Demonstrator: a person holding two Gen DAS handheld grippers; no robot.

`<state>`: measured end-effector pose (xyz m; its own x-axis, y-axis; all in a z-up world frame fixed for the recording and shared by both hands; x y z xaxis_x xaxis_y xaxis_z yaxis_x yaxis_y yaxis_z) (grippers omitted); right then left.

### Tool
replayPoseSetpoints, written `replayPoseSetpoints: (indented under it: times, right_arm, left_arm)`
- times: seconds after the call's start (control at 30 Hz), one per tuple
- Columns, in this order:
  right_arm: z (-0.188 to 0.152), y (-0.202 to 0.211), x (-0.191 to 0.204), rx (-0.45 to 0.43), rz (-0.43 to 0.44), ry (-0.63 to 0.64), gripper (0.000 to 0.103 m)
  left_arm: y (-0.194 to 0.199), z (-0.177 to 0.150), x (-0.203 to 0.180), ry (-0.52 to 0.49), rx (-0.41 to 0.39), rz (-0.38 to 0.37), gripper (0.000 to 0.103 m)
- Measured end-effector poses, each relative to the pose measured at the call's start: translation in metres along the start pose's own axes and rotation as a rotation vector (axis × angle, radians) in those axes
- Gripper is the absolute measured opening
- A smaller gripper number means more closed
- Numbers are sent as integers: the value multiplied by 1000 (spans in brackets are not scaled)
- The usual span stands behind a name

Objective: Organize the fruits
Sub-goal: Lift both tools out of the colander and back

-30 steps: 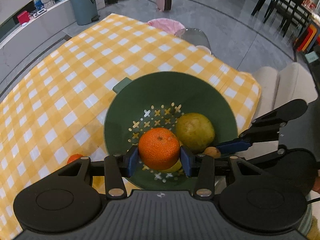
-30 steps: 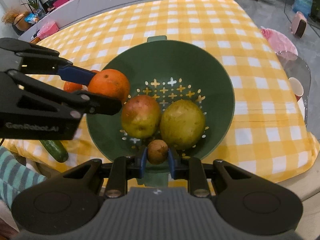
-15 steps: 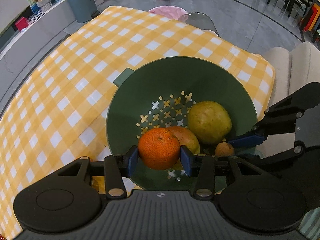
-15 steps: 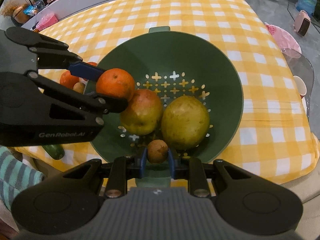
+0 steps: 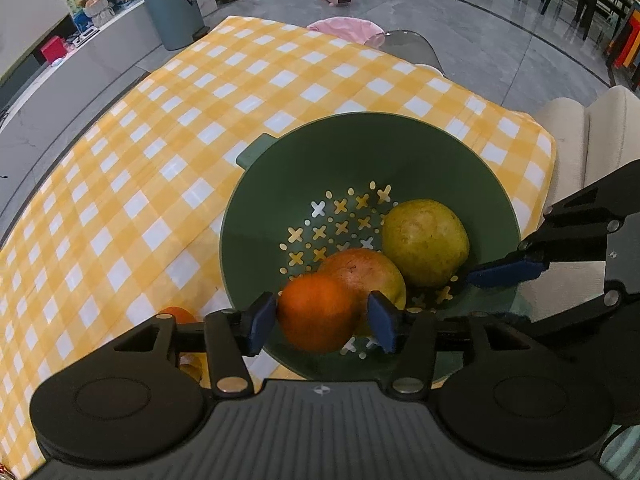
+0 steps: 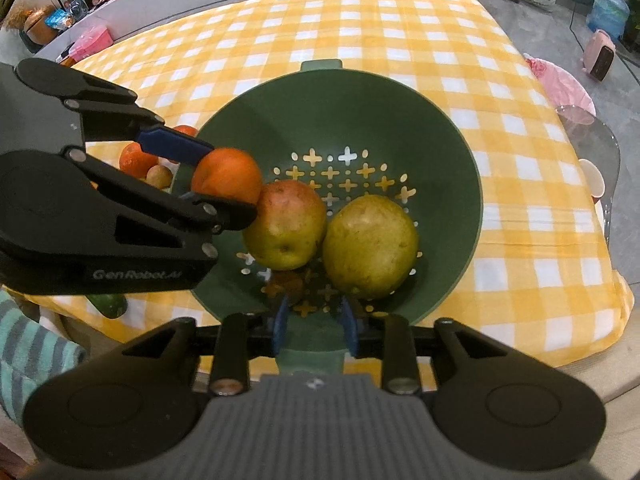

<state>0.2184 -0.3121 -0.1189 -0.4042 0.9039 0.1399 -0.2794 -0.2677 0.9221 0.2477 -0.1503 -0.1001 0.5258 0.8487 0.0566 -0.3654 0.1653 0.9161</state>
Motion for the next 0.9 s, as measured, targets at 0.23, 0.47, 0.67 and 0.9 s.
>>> replayPoseSetpoints:
  times: [0.23,0.47,0.67,0.9]
  right_arm:
    - [-4,9,7,-40,-41,15,44]
    - [-14,30,14,-133,-109,14,63]
    - [-27,52,23,-235,-147,-25,69]
    - [-39,60,45,-323,-135,-75,69]
  left_arm:
    - [20,-2,-1,6,-60,-22,71]
    - [48,-14,2,12,-117,-2,71]
    - [70,-34,13,42,-154,38,71]
    - [94,-61,26,82,-208,77,71]
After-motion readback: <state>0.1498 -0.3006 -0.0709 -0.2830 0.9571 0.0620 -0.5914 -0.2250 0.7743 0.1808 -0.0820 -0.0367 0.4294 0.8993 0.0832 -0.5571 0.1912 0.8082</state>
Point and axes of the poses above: each gripper's, at about its wrist camera, not at the fingertips, and y roughly against the way its jaws point, x to its left, z to its top, the point moved 3 cm from there along -y, roughly the way its jaws point, and after that the axes turned 1 degree about -z, right-handed, at the moved point
